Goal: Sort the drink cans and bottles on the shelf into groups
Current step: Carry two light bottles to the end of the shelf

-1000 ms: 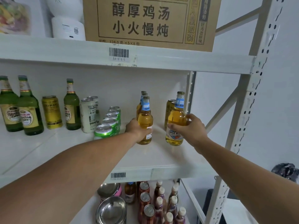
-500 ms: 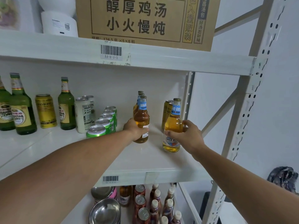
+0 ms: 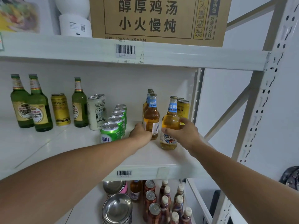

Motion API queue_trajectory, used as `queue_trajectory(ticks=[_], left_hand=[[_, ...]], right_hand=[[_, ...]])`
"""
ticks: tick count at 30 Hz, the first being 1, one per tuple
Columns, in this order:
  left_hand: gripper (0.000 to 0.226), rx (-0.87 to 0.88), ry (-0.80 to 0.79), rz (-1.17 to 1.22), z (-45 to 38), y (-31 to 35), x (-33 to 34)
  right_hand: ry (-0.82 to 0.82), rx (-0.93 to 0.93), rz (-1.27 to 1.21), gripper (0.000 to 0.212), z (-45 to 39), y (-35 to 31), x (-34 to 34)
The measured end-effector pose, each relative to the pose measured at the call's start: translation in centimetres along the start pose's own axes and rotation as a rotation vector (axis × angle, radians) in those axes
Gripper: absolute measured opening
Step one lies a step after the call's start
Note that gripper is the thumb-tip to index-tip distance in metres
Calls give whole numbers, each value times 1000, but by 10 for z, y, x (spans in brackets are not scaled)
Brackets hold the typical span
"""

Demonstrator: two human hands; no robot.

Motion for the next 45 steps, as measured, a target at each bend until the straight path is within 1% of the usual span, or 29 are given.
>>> queue_trajectory(ticks=[2,5,6,9,14,16,18,21,22,23,25,27,30,33,36,37,39,42,45], left_hand=[[61,-8,10,-41,33,8,-16],[51,-41,38,-62,54,1,-31],[50,-54,37,-65,56,-3,-34],[54,-75,35,-62,68,-8,-40],[53,-14,2,-88,91,-2,-38],[47,-10,9,-84,99,0,-37],[36,-20,22,-87,105,1,-37],[28,-17,24,-72,114,1,-37],[28,-17,27,-66,115,0,-36],[33,-15,33,-73,117,0,-36],[54,-12,62,-76,124,-1,-38],[61,-12,74,-93,134,-4,-42],[56,25,77,-118,152,-8,-49],[48,123,91,-174,175,-12,-59],[44,173,102,-285,194,-18,-79],[43,173,102,-322,200,-20,-87],[43,180,109,-405,212,-21,-106],[38,196,125,-532,229,-25,-137],[30,201,143,-604,249,-32,-171]], right_hand=[[-7,-3,-14,97,0,-5,14],[-25,-12,-15,92,0,-11,34],[-32,-22,-14,90,0,-14,39],[-42,-38,-17,97,0,-20,50],[-40,-44,-26,89,1,-20,56],[-33,-48,-15,91,3,-19,56],[-25,-47,-3,94,6,-18,57],[-8,-70,25,87,11,-23,57],[-8,-79,27,86,13,-25,58],[-9,-89,32,86,16,-26,58],[-14,-107,41,85,20,-28,59],[-22,-113,32,83,22,-27,60],[-44,-114,-8,84,23,-22,61],[-86,-138,-10,86,25,-18,62],[-80,-122,65,93,36,-15,56],[-74,-120,95,92,41,-15,53],[-62,-139,165,77,53,-17,47],[-27,-246,337,51,76,-24,39],[52,-351,491,37,105,-44,37]])
Point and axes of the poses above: each hand's wrist, its own z-axis away from the middle knuckle, its own x-axis out of the palm, y = z × x, the point moved 3 cm from there along -z, towards the middle knuckle, and after that the axes turned 4 degrees about z, right-handed, at the moved point
